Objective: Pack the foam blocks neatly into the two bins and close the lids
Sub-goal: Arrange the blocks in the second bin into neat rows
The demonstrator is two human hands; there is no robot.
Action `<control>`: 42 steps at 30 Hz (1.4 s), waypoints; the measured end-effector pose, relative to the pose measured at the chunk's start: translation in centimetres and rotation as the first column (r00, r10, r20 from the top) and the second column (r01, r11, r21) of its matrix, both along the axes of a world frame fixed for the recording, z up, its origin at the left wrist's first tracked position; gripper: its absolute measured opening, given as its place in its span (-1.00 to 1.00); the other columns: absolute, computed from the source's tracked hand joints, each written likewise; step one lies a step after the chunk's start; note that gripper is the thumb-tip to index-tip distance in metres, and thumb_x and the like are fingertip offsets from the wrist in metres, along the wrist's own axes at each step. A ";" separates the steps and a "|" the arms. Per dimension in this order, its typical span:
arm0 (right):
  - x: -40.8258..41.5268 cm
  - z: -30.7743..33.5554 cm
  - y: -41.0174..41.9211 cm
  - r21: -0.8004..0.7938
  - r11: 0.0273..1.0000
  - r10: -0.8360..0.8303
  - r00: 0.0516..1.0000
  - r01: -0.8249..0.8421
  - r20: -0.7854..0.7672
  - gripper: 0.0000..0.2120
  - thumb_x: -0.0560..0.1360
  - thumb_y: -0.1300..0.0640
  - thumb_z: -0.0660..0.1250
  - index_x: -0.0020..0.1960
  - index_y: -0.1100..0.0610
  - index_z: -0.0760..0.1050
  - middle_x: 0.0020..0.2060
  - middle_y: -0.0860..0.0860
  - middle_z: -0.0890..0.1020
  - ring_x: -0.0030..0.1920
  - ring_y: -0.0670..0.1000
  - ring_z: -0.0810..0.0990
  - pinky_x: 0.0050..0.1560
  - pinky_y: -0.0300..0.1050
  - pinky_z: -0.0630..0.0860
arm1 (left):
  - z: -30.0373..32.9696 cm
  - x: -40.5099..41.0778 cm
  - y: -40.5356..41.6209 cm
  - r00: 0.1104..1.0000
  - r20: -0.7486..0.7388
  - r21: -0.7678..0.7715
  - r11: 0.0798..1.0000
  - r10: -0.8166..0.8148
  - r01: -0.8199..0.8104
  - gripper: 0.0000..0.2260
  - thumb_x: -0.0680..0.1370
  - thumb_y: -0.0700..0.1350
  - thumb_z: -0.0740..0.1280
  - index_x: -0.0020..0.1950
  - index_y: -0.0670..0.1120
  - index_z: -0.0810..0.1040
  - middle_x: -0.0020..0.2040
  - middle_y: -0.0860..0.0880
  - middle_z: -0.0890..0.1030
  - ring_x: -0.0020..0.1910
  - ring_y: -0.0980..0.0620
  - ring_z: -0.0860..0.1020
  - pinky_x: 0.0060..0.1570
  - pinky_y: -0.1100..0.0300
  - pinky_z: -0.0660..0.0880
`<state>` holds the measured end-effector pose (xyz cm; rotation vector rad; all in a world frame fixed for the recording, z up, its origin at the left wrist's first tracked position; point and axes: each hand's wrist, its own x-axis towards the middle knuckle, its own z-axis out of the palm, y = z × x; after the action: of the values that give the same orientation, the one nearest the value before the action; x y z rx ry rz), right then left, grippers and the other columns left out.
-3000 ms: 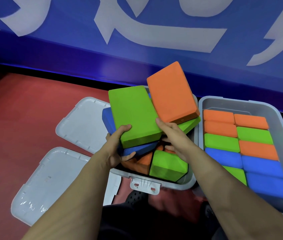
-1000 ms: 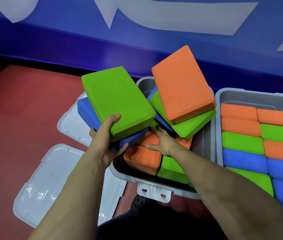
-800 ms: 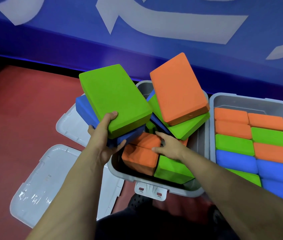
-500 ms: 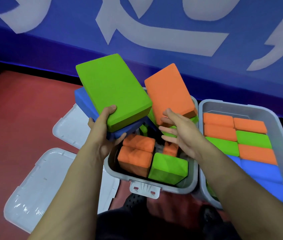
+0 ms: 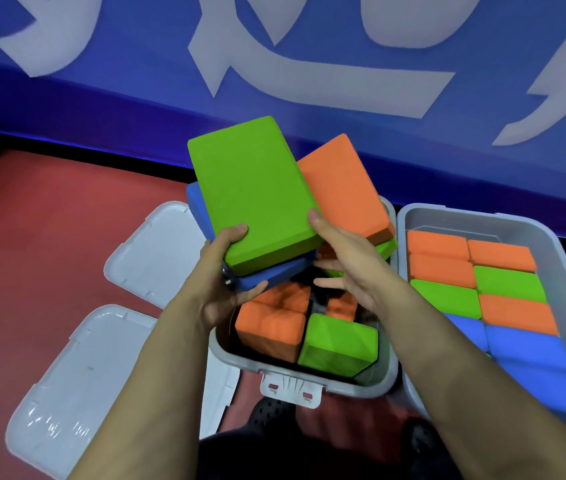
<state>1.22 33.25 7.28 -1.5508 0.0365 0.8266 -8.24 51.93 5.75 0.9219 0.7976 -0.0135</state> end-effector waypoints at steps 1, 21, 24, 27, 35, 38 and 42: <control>0.0 -0.1 0.4 -0.016 1.000 -0.008 1.000 0.008 -0.005 -0.55 0.40 -0.35 0.43 0.14 -0.10 0.54 0.12 -0.16 0.58 0.22 0.11 0.57 0.24 0.21 0.57 | -0.1 -0.4 0.1 1.000 -0.015 -0.003 1.000 -0.004 0.004 -0.42 0.39 0.12 0.54 0.38 0.08 0.51 0.40 -0.12 0.48 0.30 -0.10 0.54 -0.11 -0.02 0.63; -0.6 -3.2 1.0 0.019 0.999 -0.049 0.995 0.051 -0.091 -0.35 0.57 -0.25 0.32 0.51 0.12 0.37 0.37 0.00 0.55 0.07 0.15 0.71 0.11 0.19 0.64 | -3.5 -2.9 -1.0 0.947 -0.312 0.179 0.984 0.076 -0.020 -0.46 0.59 0.02 0.41 0.52 0.16 0.28 0.28 0.01 0.41 0.12 -0.11 0.50 -0.15 -0.03 0.62; -0.1 -2.7 0.5 0.009 0.998 -0.061 0.998 0.061 -0.006 -0.40 0.58 -0.25 0.31 0.45 0.13 0.42 0.29 0.00 0.61 0.09 0.10 0.70 0.14 0.07 0.65 | -4.1 -3.0 -0.6 0.927 -0.373 0.304 0.949 0.044 0.078 -0.50 0.66 -0.06 0.32 0.55 0.15 0.23 0.36 0.01 0.37 0.20 -0.16 0.44 -0.20 -0.04 0.57; 0.1 -2.7 0.0 0.012 0.995 -0.102 0.994 0.102 0.043 -0.44 0.58 -0.23 0.33 0.39 0.15 0.46 0.27 0.00 0.61 0.12 0.07 0.67 0.10 -0.10 0.64 | -4.1 -3.0 0.0 0.881 -0.473 0.326 0.921 -0.035 0.212 -0.52 0.66 -0.05 0.30 0.56 0.13 0.25 0.48 -0.02 0.35 0.24 -0.18 0.44 -0.17 -0.07 0.57; 0.2 -2.3 -1.7 0.090 0.984 -0.155 0.988 0.153 0.020 -0.71 0.62 -0.09 0.33 0.20 0.10 0.52 0.17 -0.07 0.65 0.23 -0.03 0.62 0.09 -0.21 0.57 | -4.3 -2.6 0.8 0.801 -0.597 0.477 0.818 0.033 0.322 -0.41 0.65 0.15 0.25 0.60 -0.06 0.20 0.56 -0.17 0.26 0.40 -0.29 0.34 0.22 -0.26 0.47; 0.6 -2.0 -2.0 0.150 0.968 -0.200 0.980 0.200 -0.017 -0.87 0.65 -0.02 0.30 0.02 0.03 0.51 -0.07 -0.15 0.68 0.11 -0.08 0.66 0.23 -0.14 0.56 | -3.5 -1.4 1.0 0.872 -0.464 0.599 0.781 0.157 0.178 -0.34 0.65 0.29 0.06 0.61 -0.11 0.23 0.58 -0.16 0.27 0.52 -0.24 0.27 0.46 -0.18 0.27; 0.7 -1.9 -2.2 0.232 0.948 -0.214 0.976 0.217 -0.038 -0.80 0.66 -0.02 0.28 0.12 0.09 0.54 -0.08 -0.10 0.73 0.11 -0.01 0.68 0.32 -0.05 0.52 | -3.6 -0.4 -0.6 0.896 -0.430 0.564 0.808 0.109 0.172 -0.24 0.62 0.39 -0.01 0.61 -0.14 0.24 0.60 -0.18 0.25 0.55 -0.20 0.24 0.50 -0.12 0.18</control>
<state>1.94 31.03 5.42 -1.2926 0.1116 0.6419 -8.59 51.29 2.11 1.5668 1.2529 -0.0048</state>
